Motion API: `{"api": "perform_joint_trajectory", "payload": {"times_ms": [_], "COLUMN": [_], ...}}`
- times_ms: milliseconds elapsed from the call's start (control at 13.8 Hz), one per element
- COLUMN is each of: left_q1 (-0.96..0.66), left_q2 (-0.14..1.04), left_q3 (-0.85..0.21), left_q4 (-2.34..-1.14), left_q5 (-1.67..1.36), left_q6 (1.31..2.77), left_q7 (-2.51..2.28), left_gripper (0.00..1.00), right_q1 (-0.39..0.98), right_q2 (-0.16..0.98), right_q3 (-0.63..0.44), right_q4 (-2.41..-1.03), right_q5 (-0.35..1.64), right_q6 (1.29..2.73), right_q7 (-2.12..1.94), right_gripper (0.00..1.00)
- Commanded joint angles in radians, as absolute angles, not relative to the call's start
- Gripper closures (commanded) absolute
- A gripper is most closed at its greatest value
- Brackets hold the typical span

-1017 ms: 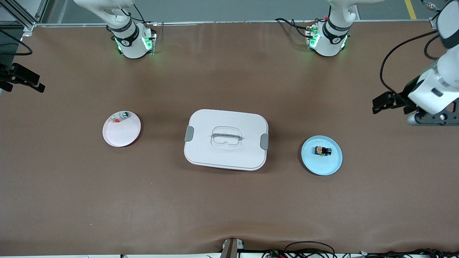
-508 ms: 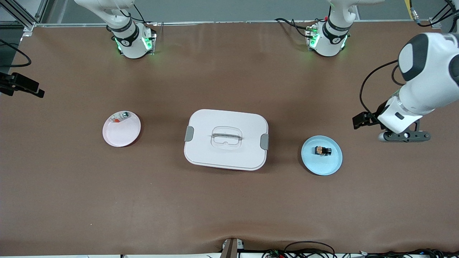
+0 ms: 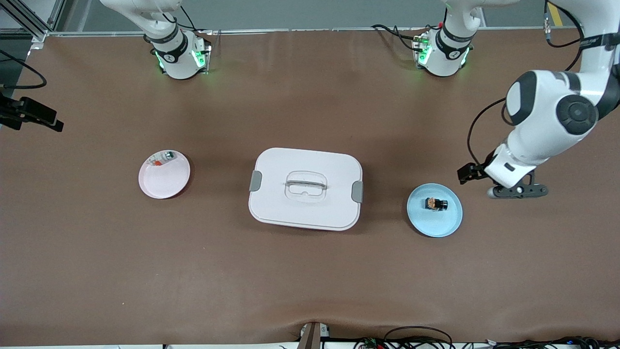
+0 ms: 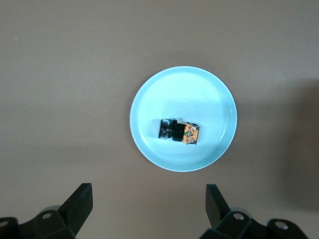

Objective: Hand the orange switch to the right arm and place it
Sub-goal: 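Move the left gripper over the orange switch on the blue plate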

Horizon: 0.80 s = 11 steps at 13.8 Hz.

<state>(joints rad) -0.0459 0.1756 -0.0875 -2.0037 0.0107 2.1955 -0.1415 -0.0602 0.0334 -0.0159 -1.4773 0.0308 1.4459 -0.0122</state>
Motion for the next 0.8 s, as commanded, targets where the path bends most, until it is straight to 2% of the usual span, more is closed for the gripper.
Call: {"api": "perform_joint_trajectory", "payload": {"times_ms": [0, 508, 726], "left_q1": [-0.06, -0.087, -0.094], "left_q2": [0.23, 0.371, 0.413], "left_q3": [-0.092, -0.092, -0.092], "left_q4": [-2.0, -1.974, -1.945], "left_q5": [0.063, 0.081, 0.081], "left_q6": [2.226, 2.344, 2.347], "left_q7": [-0.166, -0.195, -0.206], "left_gripper": [0.0, 0.0, 0.0], "right_q1": [-0.052, -0.051, -0.049], "right_q2": [0.014, 0.014, 0.011], "right_q3": [-0.011, -0.014, -0.012], "right_q4": [-1.476, -1.456, -1.456], "right_q5": [0.021, 0.009, 0.011], "right_q6": [1.439, 1.459, 1.457], "right_q7": [-0.024, -0.021, -0.025], "right_gripper": [0.0, 0.0, 0.0]}}
